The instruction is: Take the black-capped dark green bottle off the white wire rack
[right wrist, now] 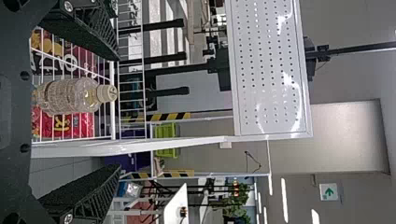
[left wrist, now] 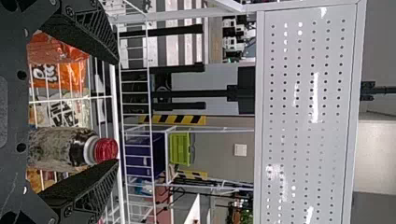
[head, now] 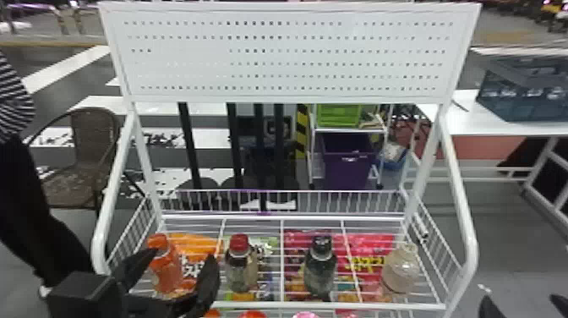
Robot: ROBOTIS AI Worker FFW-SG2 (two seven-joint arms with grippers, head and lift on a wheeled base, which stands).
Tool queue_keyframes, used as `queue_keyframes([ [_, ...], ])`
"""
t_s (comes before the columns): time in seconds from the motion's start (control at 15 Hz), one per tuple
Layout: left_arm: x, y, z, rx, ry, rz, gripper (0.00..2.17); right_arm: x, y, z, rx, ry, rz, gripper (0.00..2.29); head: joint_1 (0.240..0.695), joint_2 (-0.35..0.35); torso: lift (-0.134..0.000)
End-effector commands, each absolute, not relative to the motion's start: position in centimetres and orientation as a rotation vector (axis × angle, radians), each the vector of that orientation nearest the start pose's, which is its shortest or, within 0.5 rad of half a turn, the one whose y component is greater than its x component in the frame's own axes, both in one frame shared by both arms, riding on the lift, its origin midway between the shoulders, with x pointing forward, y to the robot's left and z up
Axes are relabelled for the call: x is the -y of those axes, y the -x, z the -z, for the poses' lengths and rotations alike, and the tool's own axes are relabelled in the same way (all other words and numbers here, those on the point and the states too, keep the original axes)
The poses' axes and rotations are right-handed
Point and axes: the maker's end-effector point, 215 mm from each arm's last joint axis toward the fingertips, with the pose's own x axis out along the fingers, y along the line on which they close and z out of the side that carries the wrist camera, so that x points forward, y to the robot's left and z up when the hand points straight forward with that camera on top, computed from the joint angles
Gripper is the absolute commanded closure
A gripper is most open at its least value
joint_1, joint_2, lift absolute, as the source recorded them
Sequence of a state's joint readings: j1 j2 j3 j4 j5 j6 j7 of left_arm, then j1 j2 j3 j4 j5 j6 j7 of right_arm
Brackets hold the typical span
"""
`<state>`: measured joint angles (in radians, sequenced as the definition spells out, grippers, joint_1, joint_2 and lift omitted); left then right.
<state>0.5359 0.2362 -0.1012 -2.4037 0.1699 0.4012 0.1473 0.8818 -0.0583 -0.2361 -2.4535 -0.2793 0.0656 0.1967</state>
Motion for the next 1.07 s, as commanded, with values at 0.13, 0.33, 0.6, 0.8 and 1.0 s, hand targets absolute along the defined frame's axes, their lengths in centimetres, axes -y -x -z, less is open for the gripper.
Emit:
queue_keyframes([
  [0.13, -19.1, -43.0, 28.6, -0.136, -0.012, 0.109, 0.15, 27.7, -34.7, 26.7, -0.036, -0.067, -0.097, 0.08, 0.499, 0.0, 0.0],
  [0.33, -19.1, -42.9, 28.4, -0.132, -0.011, 0.11, 0.15, 27.7, -34.7, 26.7, -0.035, -0.07, -0.099, 0.08, 0.499, 0.0, 0.0],
  [0.6, -19.0, -42.9, 28.1, -0.127, -0.01, 0.111, 0.14, 27.7, -34.9, 26.7, -0.035, -0.071, -0.099, 0.08, 0.499, 0.0, 0.0],
  [0.8, -19.0, -42.8, 27.9, -0.124, -0.012, 0.112, 0.14, 27.3, -36.0, 30.0, -0.073, -0.09, -0.107, 0.08, 0.499, 0.0, 0.0],
  [1.0, -19.0, -42.8, 27.7, -0.123, -0.011, 0.112, 0.15, 24.4, -37.2, 34.6, -0.073, -0.081, -0.145, 0.08, 0.499, 0.0, 0.0],
])
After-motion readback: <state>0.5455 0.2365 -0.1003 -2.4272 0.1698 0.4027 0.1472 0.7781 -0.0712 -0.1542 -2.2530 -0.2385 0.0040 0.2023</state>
